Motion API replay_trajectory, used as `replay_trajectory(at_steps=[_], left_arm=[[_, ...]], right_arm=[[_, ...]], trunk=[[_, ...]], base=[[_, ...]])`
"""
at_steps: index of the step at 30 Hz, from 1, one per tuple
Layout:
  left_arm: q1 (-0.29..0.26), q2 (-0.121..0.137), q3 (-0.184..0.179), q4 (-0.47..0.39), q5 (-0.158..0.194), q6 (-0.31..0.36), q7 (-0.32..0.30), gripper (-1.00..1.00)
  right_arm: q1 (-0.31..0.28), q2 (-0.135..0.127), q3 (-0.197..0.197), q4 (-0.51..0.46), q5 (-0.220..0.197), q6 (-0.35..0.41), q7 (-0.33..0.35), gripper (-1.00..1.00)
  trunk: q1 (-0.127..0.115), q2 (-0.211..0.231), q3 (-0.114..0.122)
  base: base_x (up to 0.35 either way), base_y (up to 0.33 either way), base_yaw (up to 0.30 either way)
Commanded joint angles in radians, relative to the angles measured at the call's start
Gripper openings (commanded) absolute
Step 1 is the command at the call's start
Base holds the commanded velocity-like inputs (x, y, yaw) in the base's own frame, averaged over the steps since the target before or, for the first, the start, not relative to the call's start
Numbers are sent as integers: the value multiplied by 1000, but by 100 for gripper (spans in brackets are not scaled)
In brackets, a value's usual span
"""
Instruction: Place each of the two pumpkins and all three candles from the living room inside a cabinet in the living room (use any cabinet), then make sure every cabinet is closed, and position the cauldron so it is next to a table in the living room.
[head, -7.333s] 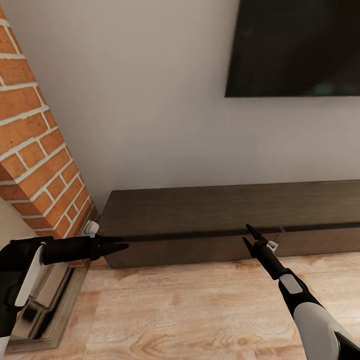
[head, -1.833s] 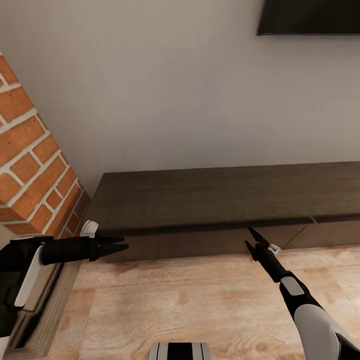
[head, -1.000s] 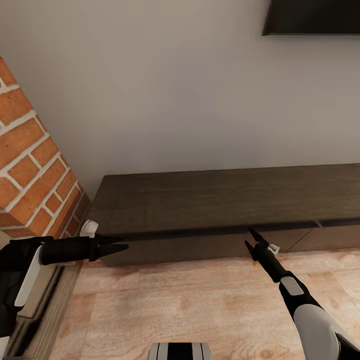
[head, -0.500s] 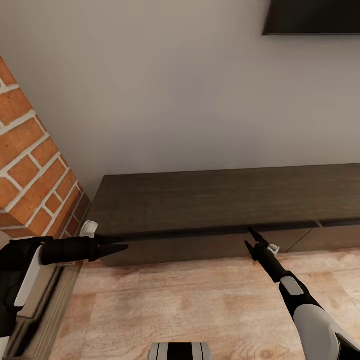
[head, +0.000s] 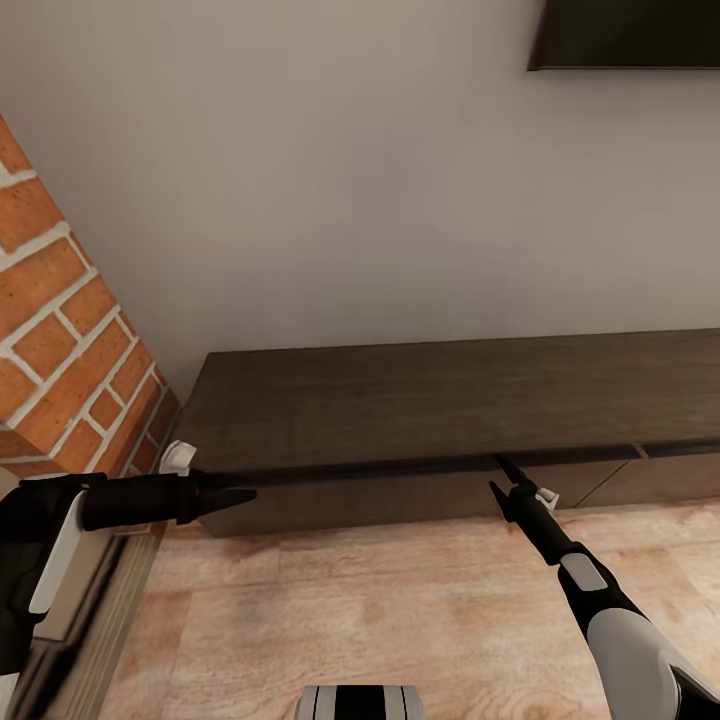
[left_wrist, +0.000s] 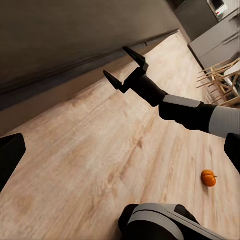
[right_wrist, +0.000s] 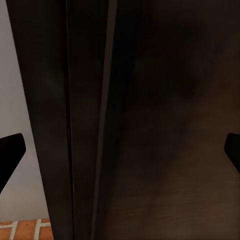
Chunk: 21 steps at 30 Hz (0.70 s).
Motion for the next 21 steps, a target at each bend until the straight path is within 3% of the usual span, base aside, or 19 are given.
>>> replay_trajectory(at_steps=[1, 16, 17, 21], left_arm=[[0, 0, 0, 0, 3, 8, -2, 100], [0, 0, 0, 0, 3, 8, -4, 100], [0, 0, 0, 0, 3, 8, -4, 100], [0, 0, 0, 0, 3, 8, -4, 100]], right_arm=[[-1, 0, -3, 1, -5, 8, 1, 100], [-1, 0, -3, 1, -5, 8, 1, 100], [-1, 0, -3, 1, -5, 9, 1, -100], [-1, 0, -3, 1, -5, 9, 1, -100]], trunk=[[0, 0, -1], [0, 0, -1], [0, 0, -1], [0, 0, -1]], base=[[1, 0, 0], [0, 0, 0], [0, 0, 0], [0, 0, 0]])
